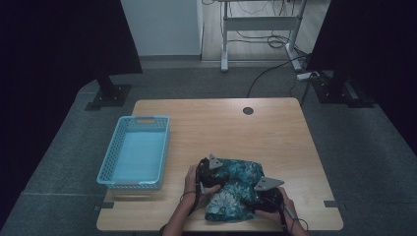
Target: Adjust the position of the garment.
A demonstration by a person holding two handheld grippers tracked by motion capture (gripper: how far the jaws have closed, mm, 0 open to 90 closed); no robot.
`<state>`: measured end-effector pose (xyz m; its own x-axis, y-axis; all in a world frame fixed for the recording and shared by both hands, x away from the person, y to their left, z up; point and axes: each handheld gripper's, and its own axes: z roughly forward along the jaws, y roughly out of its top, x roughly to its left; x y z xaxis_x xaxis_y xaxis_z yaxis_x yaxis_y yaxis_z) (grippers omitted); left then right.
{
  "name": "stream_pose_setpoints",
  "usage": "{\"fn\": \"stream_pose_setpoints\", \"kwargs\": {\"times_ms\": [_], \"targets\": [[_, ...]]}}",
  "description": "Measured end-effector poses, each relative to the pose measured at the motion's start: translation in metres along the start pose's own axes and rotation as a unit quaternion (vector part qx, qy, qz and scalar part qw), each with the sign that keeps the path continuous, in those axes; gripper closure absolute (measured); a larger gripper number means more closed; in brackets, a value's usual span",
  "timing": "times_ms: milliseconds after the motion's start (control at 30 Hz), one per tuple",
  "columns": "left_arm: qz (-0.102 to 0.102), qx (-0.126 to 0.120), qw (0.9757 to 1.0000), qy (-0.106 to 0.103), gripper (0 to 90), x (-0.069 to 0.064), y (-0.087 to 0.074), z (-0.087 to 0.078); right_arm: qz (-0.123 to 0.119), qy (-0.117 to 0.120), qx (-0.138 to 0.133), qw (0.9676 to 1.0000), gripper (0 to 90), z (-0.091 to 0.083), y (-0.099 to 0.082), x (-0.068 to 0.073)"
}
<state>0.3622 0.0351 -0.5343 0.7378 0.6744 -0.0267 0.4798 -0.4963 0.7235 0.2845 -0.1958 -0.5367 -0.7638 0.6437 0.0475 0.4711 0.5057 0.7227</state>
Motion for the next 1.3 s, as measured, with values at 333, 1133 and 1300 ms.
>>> {"fn": "stream_pose_setpoints", "kwargs": {"times_ms": [333, 1133, 1300], "targets": [[0.016, 0.005, 0.9998, -0.008, 41.3, -0.013, 0.014, 0.015, 0.020, -0.018, 0.001, 0.9996, 31.2, -0.012, -0.010, -0.011], [0.036, 0.016, 0.9989, -0.025, 40.4, -0.039, 0.029, 0.030, 0.043, -0.043, 0.005, 0.9981, 31.2, -0.035, -0.030, -0.013], [0.038, 0.015, 0.9988, -0.026, 40.4, -0.044, 0.029, 0.030, 0.044, -0.046, 0.003, 0.9980, 31.1, -0.039, -0.034, -0.012]]}}
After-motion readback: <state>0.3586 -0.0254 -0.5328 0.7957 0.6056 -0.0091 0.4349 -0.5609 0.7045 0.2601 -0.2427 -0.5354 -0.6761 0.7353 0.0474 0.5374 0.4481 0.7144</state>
